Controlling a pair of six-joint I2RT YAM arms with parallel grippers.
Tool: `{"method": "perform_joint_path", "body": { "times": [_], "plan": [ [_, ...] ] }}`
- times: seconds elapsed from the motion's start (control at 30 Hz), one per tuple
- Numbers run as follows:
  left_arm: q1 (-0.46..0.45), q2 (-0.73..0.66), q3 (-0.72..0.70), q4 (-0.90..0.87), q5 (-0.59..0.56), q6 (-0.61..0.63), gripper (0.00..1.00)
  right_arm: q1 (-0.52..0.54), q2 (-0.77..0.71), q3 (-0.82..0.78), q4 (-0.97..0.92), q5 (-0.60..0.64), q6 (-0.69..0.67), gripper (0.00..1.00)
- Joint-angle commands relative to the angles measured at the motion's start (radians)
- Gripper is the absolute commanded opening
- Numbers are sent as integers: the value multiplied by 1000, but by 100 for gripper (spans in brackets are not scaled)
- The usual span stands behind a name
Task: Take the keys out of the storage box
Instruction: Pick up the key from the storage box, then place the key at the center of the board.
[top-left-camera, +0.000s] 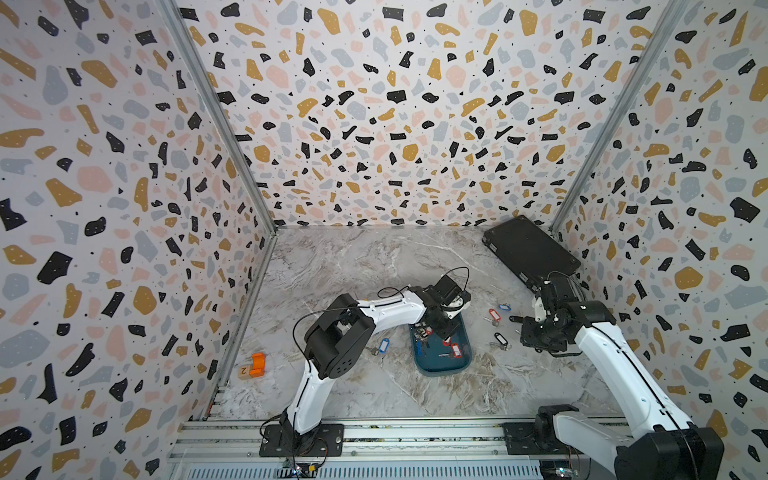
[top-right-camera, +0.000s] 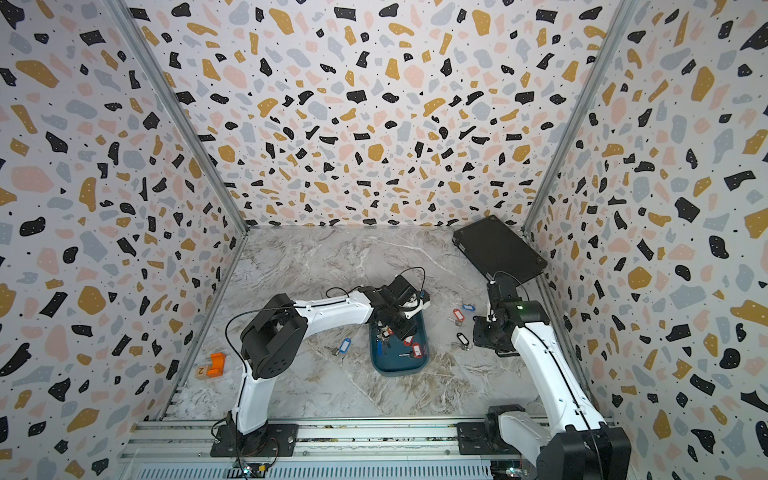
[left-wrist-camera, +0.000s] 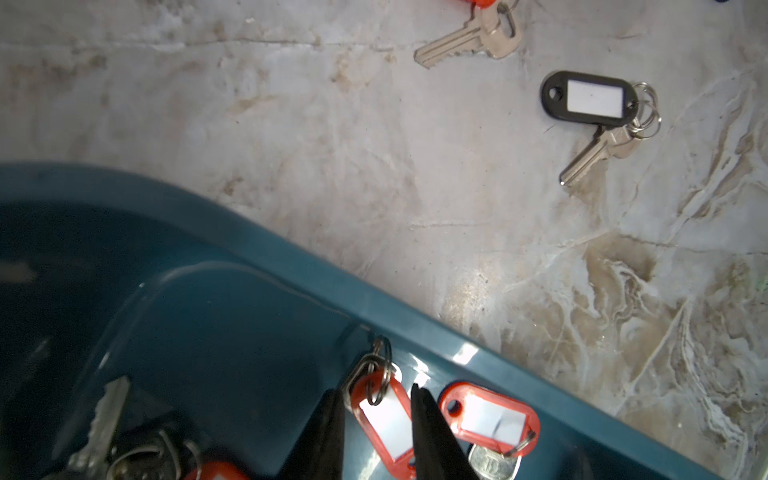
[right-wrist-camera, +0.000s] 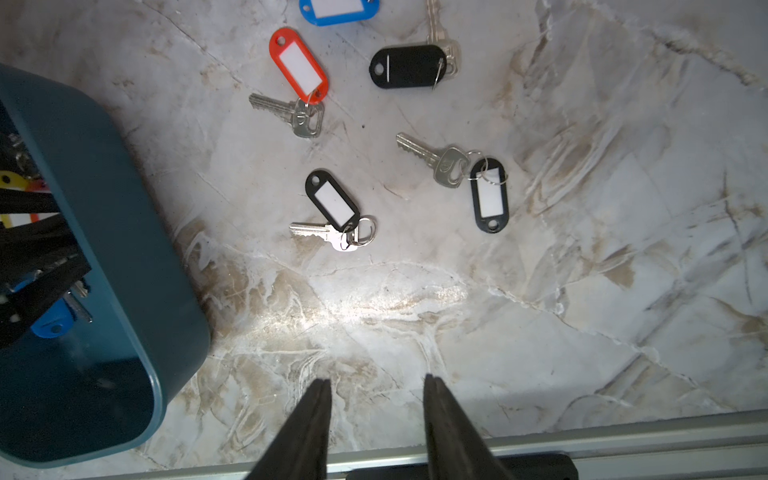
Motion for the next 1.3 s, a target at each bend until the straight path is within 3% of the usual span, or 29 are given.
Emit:
{"method": "perform_joint_path", "body": {
  "times": [0.0, 0.13, 0.27, 0.5, 0.7, 1.13, 1.27],
  "plan": [
    [-3, 24, 34, 20, 5, 7, 27, 5, 1, 2, -12, 9, 2, 42],
    [-2, 33, 34, 39, 15, -8, 24, 8, 1, 1, -12, 10, 1, 42],
    [-3, 45, 46, 50, -9, -45, 1, 10, 1, 2, -14, 13, 3, 42],
    [-5, 3, 12, 72, -22, -88, 0, 12, 6, 2, -15, 17, 2, 42],
    [-3, -129, -56, 66, -84, -135, 0, 12, 1, 2, -15, 17, 4, 42],
    [127, -585, -251, -120, -408, -314, 0, 16, -7, 0, -9, 4, 1, 42],
    [200, -686, -315, -238, -496, -440, 0, 18, -10, -1, -8, 0, 1, 43]
  ]
}}
